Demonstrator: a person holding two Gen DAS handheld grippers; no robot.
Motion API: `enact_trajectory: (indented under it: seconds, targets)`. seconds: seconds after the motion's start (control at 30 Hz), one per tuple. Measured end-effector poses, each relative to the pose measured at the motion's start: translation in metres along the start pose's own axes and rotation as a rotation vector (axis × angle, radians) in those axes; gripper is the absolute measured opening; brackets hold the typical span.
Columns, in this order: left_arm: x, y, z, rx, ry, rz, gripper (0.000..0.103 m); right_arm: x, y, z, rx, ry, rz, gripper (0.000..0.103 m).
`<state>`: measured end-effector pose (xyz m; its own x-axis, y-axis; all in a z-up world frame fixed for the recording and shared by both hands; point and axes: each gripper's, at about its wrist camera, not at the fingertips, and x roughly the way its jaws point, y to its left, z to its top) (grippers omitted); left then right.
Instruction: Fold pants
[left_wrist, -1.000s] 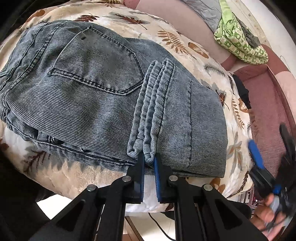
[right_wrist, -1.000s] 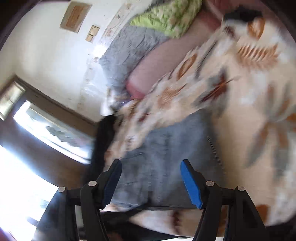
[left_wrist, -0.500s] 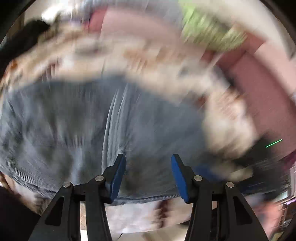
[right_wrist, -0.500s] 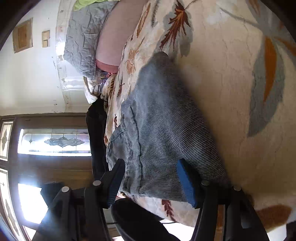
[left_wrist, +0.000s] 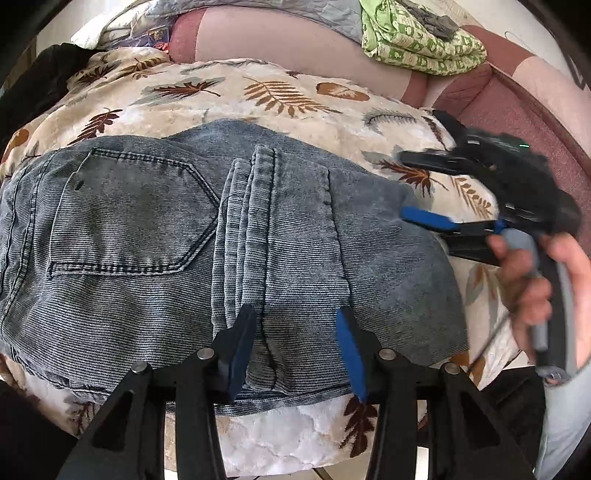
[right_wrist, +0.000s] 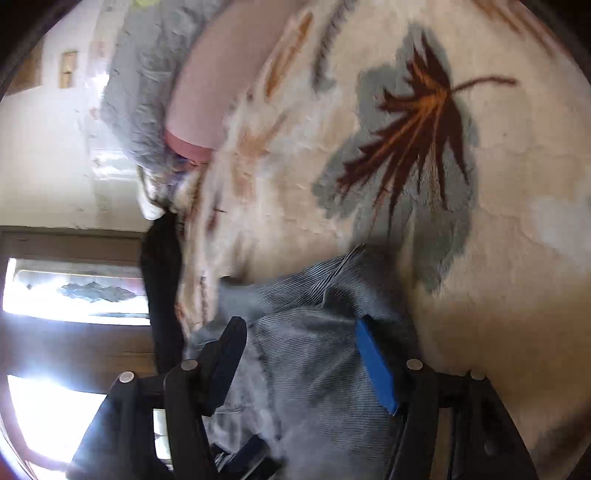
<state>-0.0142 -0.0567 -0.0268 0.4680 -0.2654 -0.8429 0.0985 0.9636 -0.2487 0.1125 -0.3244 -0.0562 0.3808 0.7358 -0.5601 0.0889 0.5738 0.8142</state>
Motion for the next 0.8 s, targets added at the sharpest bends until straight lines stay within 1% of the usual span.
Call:
enact_trajectory:
  seconds: [0.07, 0.2, 0.23, 0.33, 0.4, 0.47, 0.53, 0.57, 0.6, 0.63, 0.67, 0.7, 0.73, 0.77, 0.8]
  targets:
    - [0.000, -0.002, 0.001, 0.002, 0.001, -0.006, 0.047, -0.023, 0.008, -0.015, -0.043, -0.042, -0.006, 0.066]
    - [-0.010, -0.001, 0.008, -0.007, -0.005, -0.017, 0.048, -0.057, 0.000, -0.051, -0.058, -0.061, -0.019, 0.068]
    - [-0.015, -0.001, 0.011, -0.007, -0.020, -0.018, 0.048, -0.061, -0.006, -0.063, -0.055, -0.053, -0.028, 0.068]
    - [-0.031, -0.004, 0.026, 0.011, -0.090, -0.026, 0.055, -0.068, -0.018, -0.083, -0.066, -0.039, -0.091, 0.068]
    - [-0.030, -0.005, 0.038, 0.016, -0.115, 0.007, 0.056, -0.069, -0.024, -0.088, -0.065, -0.028, -0.087, 0.068]
    - [-0.016, -0.003, 0.046, 0.019, -0.093, 0.035, 0.056, -0.068, -0.025, -0.087, -0.065, -0.032, -0.074, 0.068]
    - [0.003, -0.002, 0.047, 0.040, -0.034, 0.094, 0.056, -0.066, -0.023, -0.082, -0.075, -0.055, -0.085, 0.068]
    - [0.020, -0.001, 0.045, 0.059, 0.021, 0.138, 0.056, -0.065, -0.023, -0.080, -0.083, -0.063, -0.115, 0.068]
    - [0.031, 0.001, 0.041, 0.067, 0.052, 0.164, 0.057, -0.058, -0.026, -0.079, -0.081, -0.044, -0.166, 0.068]
    - [0.032, 0.001, 0.038, 0.080, 0.027, 0.171, 0.060, -0.048, -0.026, -0.080, -0.097, -0.012, -0.218, 0.065]
    - [0.031, -0.002, 0.036, 0.102, 0.012, 0.188, 0.061, -0.044, -0.021, -0.081, -0.144, -0.014, -0.261, 0.060]
    - [0.031, -0.003, 0.036, 0.103, 0.010, 0.192, 0.061, -0.045, -0.014, -0.085, -0.191, -0.014, -0.305, 0.057]
    - [0.031, -0.002, 0.037, 0.096, 0.011, 0.188, 0.061, -0.047, -0.007, -0.087, -0.217, -0.017, -0.334, 0.057]
    - [0.032, -0.001, 0.037, 0.092, 0.013, 0.184, 0.061, -0.053, -0.001, -0.088, -0.222, -0.040, -0.345, 0.057]
    - [0.031, 0.000, 0.037, 0.091, 0.013, 0.181, 0.061, -0.062, 0.007, -0.087, -0.229, -0.083, -0.324, 0.057]
